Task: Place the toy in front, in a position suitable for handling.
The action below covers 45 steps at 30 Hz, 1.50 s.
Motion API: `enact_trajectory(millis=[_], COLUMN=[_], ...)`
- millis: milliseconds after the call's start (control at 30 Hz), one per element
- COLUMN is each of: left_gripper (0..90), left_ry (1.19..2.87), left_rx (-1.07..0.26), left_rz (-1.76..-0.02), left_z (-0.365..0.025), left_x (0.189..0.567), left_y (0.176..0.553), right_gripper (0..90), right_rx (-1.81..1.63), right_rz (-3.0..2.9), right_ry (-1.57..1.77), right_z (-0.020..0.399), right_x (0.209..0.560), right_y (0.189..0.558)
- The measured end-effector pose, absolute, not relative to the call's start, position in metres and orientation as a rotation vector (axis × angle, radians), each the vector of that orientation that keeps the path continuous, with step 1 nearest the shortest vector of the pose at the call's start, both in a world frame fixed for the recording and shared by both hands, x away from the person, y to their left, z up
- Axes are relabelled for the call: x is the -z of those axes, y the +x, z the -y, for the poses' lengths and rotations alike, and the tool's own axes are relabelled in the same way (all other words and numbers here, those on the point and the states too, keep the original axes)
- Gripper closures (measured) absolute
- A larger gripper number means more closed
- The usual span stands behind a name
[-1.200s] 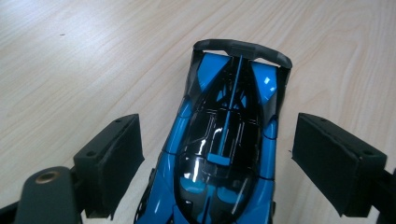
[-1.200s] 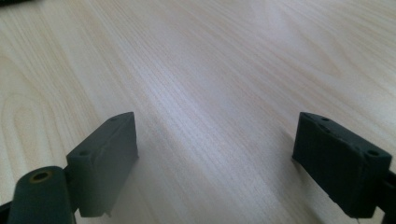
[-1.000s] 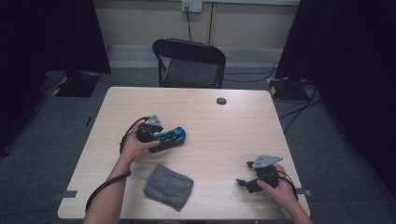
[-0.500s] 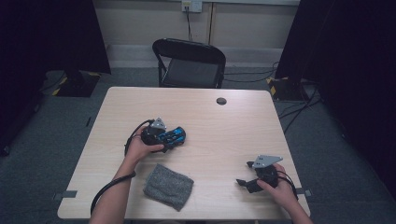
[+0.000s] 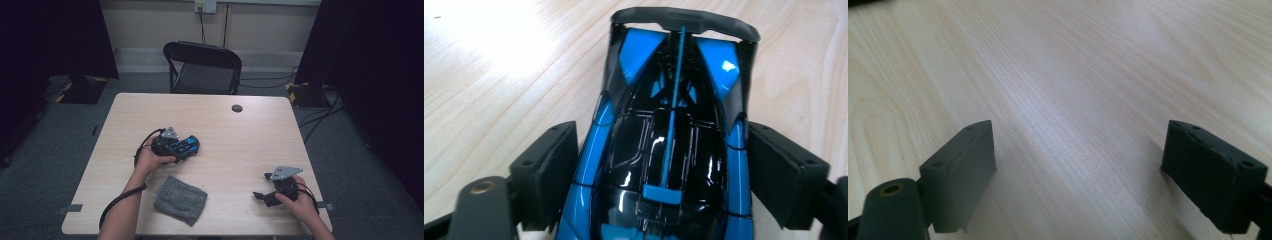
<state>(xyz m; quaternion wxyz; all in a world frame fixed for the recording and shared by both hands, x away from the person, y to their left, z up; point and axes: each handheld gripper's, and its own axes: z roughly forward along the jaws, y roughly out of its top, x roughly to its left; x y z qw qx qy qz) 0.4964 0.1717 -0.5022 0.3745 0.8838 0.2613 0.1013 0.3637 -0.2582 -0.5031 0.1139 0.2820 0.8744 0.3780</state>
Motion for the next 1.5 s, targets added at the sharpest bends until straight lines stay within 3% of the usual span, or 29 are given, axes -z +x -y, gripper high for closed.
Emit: enact_trajectory(millis=[167, 1067, 1500], left_gripper=[26.0, 27.4, 27.4], left_ry=[2.271, 2.237, 2.187], left_rx=[-0.245, -0.312, -0.376], left_rz=[-0.681, -0.828, -0.834], left_z=[-0.172, -0.165, -0.128], left_x=[0.499, 0.474, 0.472], left_y=[0.495, 0.489, 0.493], right_gripper=[13.2, 13.3, 13.3], right_rx=[-1.109, -1.112, -1.113], right_rz=[-2.566, -2.57, -2.571], right_ry=[0.825, 0.824, 0.822], right_z=[0.258, 0.259, 0.259], right_x=[0.503, 0.503, 0.503], right_y=[0.364, 0.364, 0.364])
